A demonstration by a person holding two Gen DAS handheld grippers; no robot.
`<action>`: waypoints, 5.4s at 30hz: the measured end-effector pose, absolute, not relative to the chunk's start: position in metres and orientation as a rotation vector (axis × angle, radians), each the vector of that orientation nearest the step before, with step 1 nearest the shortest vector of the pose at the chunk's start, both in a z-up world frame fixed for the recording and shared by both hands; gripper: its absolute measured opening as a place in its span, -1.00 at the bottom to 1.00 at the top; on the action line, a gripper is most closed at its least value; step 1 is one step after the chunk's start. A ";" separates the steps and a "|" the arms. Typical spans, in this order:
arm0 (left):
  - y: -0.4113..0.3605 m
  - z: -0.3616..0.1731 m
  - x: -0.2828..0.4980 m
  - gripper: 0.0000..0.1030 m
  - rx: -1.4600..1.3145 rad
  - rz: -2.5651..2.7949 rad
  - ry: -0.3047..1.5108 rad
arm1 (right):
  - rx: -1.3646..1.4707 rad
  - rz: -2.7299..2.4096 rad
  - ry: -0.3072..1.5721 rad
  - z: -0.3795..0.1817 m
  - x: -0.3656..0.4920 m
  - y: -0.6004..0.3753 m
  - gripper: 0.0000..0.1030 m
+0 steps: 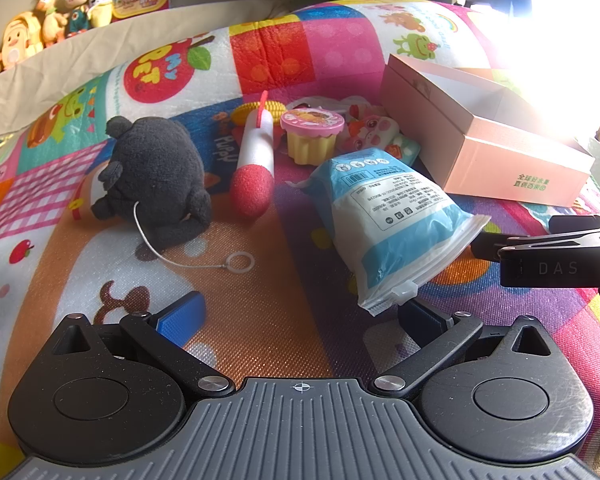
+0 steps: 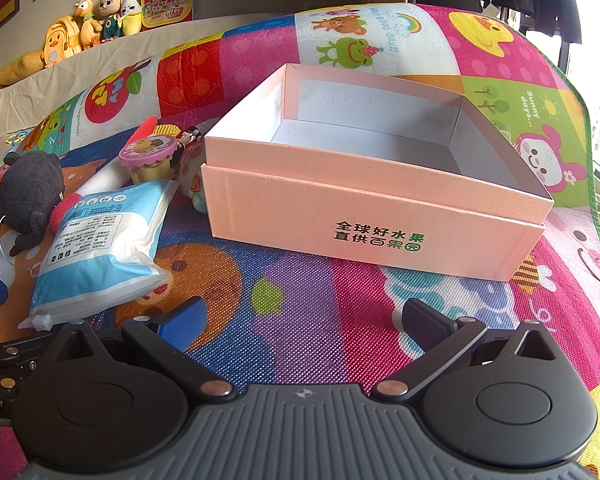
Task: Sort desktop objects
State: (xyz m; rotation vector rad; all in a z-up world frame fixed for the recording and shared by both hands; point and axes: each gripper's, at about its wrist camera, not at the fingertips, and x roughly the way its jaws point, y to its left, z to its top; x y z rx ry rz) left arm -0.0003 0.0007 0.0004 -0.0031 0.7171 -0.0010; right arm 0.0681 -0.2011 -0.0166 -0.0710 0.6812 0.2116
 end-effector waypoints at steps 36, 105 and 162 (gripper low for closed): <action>0.001 0.000 0.000 1.00 -0.004 -0.001 0.717 | -0.071 0.212 0.681 -0.016 0.069 -0.202 1.00; 0.048 0.026 0.007 1.00 -0.001 0.058 0.605 | -0.099 0.275 0.755 -0.005 0.015 -0.217 1.00; 0.101 0.047 -0.014 1.00 -0.107 0.230 0.516 | -0.075 0.553 0.622 0.019 0.087 -0.076 0.72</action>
